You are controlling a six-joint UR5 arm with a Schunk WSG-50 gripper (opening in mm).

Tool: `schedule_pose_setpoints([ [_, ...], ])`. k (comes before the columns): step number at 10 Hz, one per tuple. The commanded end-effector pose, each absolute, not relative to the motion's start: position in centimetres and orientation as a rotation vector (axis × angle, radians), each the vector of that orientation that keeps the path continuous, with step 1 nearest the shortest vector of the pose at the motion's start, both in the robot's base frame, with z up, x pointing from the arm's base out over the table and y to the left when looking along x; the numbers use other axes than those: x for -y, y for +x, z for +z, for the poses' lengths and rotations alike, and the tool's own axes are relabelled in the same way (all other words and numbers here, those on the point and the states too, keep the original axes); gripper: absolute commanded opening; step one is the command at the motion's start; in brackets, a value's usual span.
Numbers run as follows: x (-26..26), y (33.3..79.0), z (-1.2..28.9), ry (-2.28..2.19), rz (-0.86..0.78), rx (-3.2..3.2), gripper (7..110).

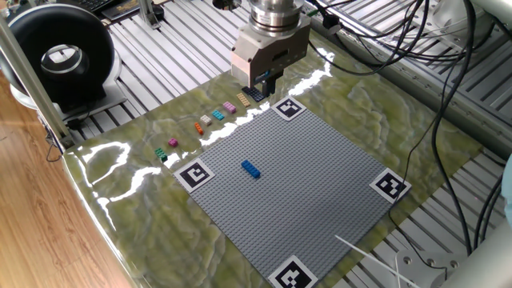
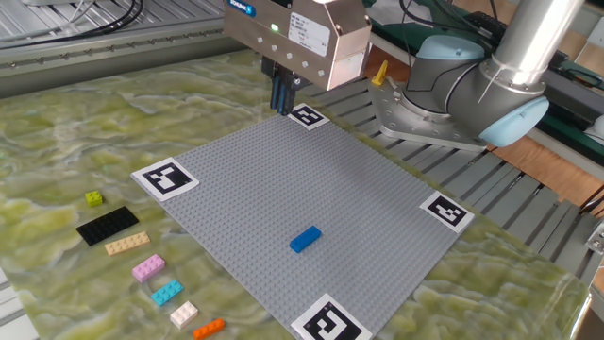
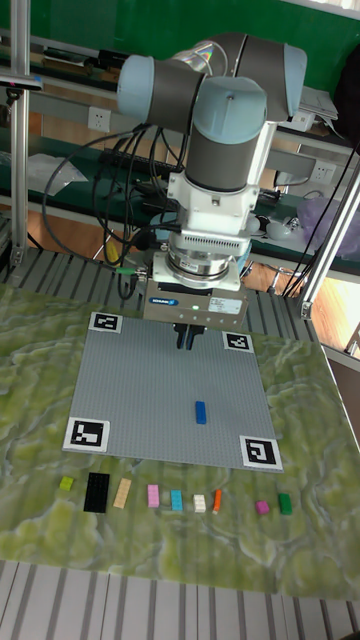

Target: Stack small Lego blocks randomly, one at a time

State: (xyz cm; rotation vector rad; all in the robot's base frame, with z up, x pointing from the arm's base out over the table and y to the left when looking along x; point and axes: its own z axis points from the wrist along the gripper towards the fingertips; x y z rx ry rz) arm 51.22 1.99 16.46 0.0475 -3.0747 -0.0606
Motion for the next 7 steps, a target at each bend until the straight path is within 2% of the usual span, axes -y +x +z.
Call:
schedule_pose_setpoints([
  [1, -1.6, 51.8, 16.6, 0.101, -0.044, 3.095, 7],
  [3, -2.5, 52.8, 16.0, 0.134, -0.094, 3.120, 7],
  [5, -2.5, 54.9, 13.9, 0.203, -0.091, 3.130, 7],
  [6, -2.6, 56.0, 13.0, 0.206, -0.076, 3.134, 22],
  [7, -2.9, 57.0, 12.1, 0.206, -0.062, 3.134, 22],
])
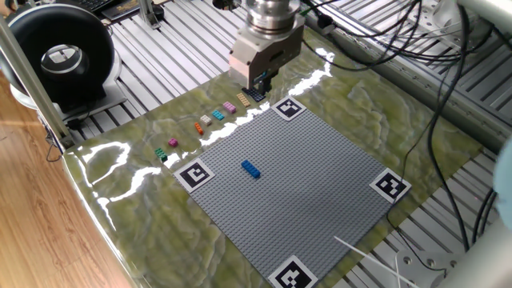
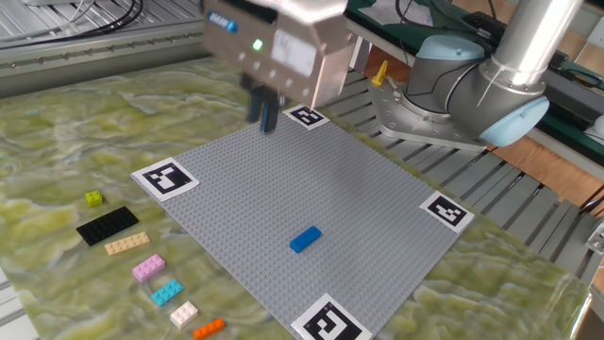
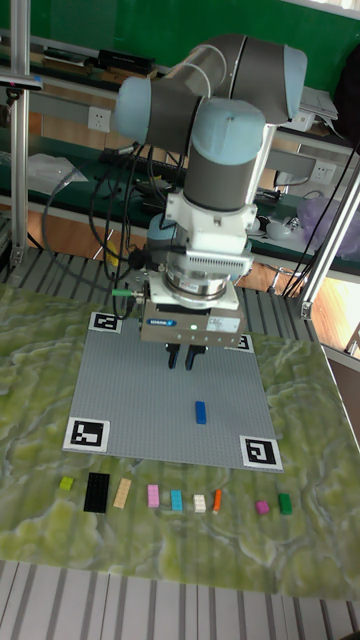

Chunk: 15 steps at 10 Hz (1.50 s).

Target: Stack small Lego blocks randomly, one at a time

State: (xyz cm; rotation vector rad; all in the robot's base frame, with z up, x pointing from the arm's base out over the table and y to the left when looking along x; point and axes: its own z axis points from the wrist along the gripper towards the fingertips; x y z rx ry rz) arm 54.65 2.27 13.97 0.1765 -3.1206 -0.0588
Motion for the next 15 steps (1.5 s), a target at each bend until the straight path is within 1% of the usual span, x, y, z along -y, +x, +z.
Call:
schedule_pose_setpoints([
  [1, -3.6, 58.2, 11.6, 0.189, -0.054, 3.138, 22],
  [2, -3.9, 59.6, 11.2, 0.180, -0.042, 3.142, 22],
  [4, -4.8, 62.0, 10.3, 0.182, -0.068, 3.151, 22],
  [7, -5.5, 64.4, 9.4, 0.175, -0.063, 3.152, 22],
  [8, -5.4, 64.8, 9.7, 0.180, -0.068, 3.152, 22],
  [12, -5.5, 64.6, 9.8, 0.129, -0.078, 3.144, 22],
  [15, -6.1, 63.9, 9.8, 0.182, -0.113, 3.114, 22],
])
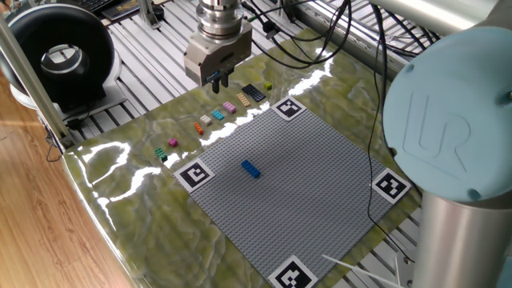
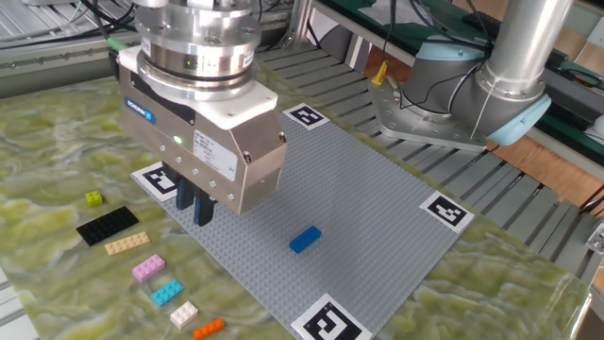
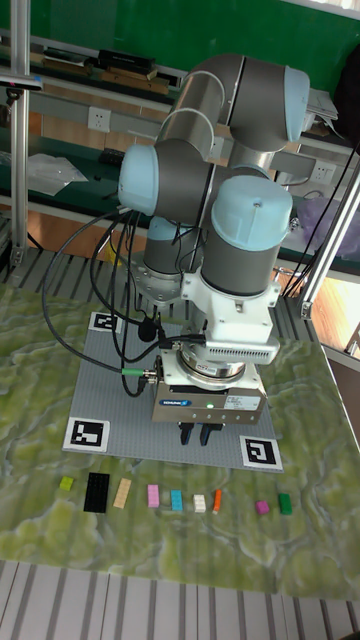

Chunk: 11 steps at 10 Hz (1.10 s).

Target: Stack small Lego blocks randomly, one at a time

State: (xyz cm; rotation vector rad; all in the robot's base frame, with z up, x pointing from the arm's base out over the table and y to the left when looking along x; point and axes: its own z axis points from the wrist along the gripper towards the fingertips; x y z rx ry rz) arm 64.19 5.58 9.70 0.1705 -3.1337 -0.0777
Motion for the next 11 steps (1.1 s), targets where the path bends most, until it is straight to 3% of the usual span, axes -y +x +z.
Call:
schedule_pose_setpoints([
  [1, -6.2, 63.6, 9.8, 0.196, -0.121, 3.103, 22],
  [3, -5.5, 63.4, 9.8, 0.195, -0.081, 3.095, 22],
  [6, -6.4, 65.3, 6.5, 0.156, -0.081, 3.146, 22],
  [11, -7.6, 67.2, 7.0, 0.166, -0.095, 3.182, 22],
])
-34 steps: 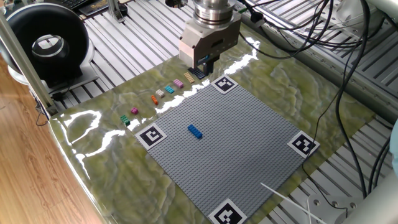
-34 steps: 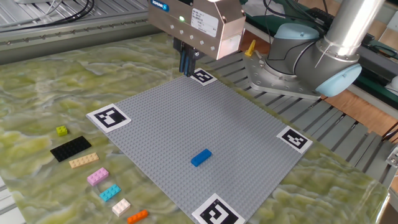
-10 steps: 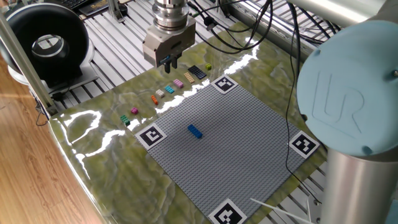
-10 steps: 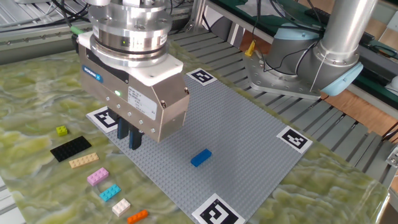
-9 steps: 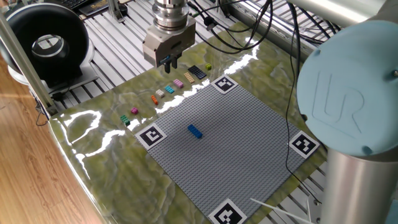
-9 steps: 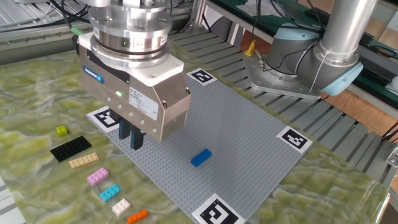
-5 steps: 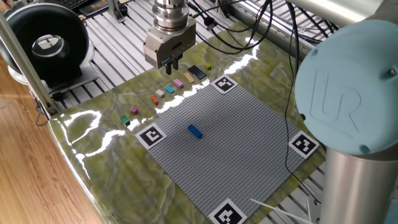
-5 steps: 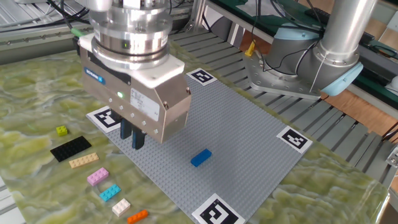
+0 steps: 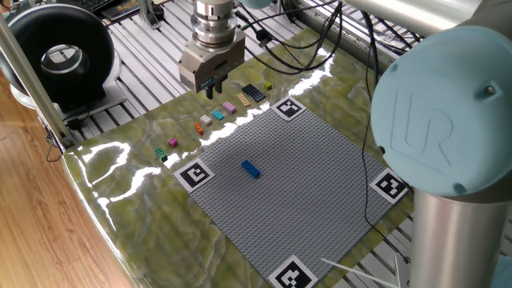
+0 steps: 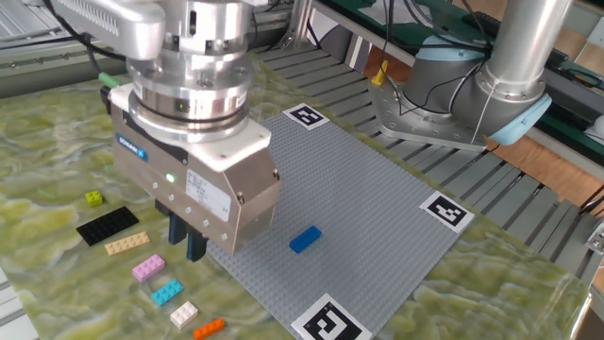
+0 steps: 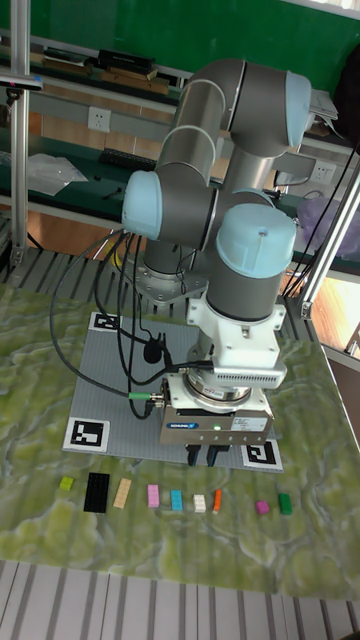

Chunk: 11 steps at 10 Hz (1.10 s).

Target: Stack small Lego blocks randomly, one at a time

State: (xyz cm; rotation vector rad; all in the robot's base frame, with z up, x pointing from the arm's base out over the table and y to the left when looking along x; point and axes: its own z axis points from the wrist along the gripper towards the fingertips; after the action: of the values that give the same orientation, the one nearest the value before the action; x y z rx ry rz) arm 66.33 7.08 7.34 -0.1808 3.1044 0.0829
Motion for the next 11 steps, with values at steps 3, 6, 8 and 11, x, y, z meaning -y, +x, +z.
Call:
schedule_pose_setpoints([
  [3, -7.8, 67.1, 6.5, -0.142, 0.127, -3.076, 22],
  [6, -6.0, 67.7, 6.0, -0.191, 0.103, -3.060, 22],
  [8, -3.6, 68.6, 5.3, -0.297, 0.059, -3.031, 22],
  [11, -2.6, 68.7, 3.3, -0.302, 0.043, -3.004, 22],
])
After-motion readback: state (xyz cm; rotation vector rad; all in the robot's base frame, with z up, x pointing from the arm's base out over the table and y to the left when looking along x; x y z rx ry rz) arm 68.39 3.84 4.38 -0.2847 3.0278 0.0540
